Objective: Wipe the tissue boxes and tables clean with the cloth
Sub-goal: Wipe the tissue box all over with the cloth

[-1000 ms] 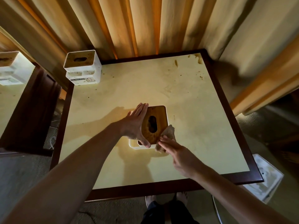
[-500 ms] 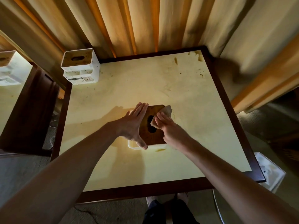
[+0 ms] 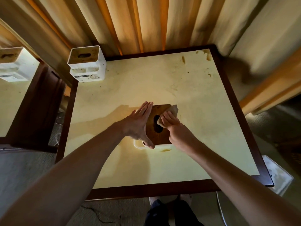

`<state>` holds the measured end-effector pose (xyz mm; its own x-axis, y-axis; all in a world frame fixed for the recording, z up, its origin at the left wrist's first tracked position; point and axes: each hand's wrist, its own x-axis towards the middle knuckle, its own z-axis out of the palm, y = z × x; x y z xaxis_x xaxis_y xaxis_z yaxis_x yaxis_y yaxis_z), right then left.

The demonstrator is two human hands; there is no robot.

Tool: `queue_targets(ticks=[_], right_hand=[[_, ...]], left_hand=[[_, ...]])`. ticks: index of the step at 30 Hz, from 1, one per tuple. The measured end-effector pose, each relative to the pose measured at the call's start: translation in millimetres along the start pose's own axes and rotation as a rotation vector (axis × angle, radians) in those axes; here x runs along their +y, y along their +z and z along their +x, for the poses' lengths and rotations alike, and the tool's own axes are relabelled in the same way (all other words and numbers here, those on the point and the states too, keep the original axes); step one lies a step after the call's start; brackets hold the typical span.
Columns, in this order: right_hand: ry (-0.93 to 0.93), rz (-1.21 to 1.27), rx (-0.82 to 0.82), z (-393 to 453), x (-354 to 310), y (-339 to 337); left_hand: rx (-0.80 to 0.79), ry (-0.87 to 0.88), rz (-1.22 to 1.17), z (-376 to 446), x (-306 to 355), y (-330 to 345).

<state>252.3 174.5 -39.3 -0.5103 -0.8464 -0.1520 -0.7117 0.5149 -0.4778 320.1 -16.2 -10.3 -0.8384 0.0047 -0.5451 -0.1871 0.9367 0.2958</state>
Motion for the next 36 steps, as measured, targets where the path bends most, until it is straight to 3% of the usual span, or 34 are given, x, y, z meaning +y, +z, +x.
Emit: queue_targets(ticks=[12,29,36], right_hand=[[-0.015,0.062,-0.147,-77,-15,10],[-0.005,-0.127,-0.053,26,2,-14],[-0.007,-0.02,-0.022,2,0,-5]], left_hand=[[-0.003,-0.003,0.013,3,-2,2],[0.002,0.031,0.001,9,-8,8],[0.017,0.016,0.039,7,-7,8]])
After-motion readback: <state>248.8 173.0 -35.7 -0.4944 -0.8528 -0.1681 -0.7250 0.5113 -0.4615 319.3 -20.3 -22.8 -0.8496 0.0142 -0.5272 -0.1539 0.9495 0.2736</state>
